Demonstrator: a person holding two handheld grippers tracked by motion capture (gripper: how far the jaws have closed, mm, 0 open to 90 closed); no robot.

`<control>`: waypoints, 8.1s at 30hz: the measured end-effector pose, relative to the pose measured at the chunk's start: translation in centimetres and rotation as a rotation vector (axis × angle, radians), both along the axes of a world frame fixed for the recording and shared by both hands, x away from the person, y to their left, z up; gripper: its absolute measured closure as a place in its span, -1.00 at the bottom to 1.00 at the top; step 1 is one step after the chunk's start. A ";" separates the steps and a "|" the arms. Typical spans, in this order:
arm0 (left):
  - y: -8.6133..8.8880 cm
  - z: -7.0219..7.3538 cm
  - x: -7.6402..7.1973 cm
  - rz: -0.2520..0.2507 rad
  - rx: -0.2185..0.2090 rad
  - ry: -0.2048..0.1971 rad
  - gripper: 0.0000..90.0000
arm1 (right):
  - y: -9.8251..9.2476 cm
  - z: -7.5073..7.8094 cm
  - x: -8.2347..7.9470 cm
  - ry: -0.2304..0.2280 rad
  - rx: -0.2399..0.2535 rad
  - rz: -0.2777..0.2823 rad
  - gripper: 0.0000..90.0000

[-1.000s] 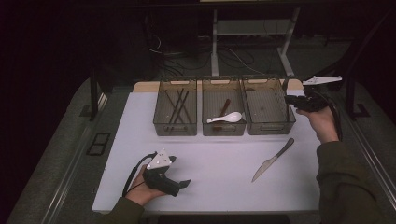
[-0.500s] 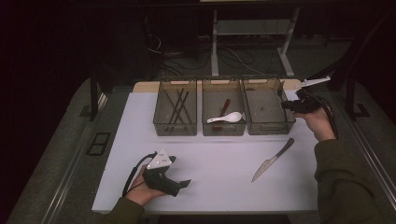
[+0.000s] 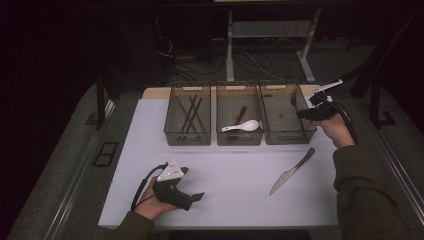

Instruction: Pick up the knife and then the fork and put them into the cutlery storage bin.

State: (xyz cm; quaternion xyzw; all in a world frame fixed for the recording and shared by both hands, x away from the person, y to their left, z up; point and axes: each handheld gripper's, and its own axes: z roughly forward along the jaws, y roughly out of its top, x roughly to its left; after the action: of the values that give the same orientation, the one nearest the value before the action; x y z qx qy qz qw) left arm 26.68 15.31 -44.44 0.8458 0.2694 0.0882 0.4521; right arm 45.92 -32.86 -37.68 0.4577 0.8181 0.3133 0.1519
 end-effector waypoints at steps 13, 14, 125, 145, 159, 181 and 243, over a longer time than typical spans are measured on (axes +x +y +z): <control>0.0 0.0 0.0 0.000 -0.003 0.001 -1.00 | 1.9 -0.4 1.6 0.048 -0.068 0.036 0.86; 0.0 0.0 0.0 -0.001 -0.002 0.000 -1.00 | 2.0 -0.5 1.7 0.052 -0.072 0.036 0.86; -0.1 0.0 -0.1 -0.004 0.003 0.002 -1.00 | -0.9 -5.9 -7.8 0.108 -0.143 0.093 0.98; 0.0 0.1 -0.1 -0.001 0.000 0.002 -1.00 | -1.4 -5.5 -10.0 0.161 -0.167 0.119 0.98; 0.0 0.1 -0.1 -0.002 0.002 0.002 -1.00 | -1.3 -5.3 -12.3 0.203 -0.181 0.156 0.98; -0.2 0.0 -0.1 -0.003 0.001 0.002 -1.00 | -1.4 -3.9 -14.5 0.264 -0.195 0.293 0.78; -0.2 -0.1 0.0 -0.005 -0.002 0.005 -1.00 | 3.2 -1.2 -11.6 0.185 -0.201 0.510 0.77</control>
State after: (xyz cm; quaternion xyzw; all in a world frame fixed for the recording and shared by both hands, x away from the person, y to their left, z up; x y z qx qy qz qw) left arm 26.67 15.13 -44.50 0.8461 0.2686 0.0847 0.4524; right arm 34.33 -29.63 -38.90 0.2464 0.9441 0.2157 0.0377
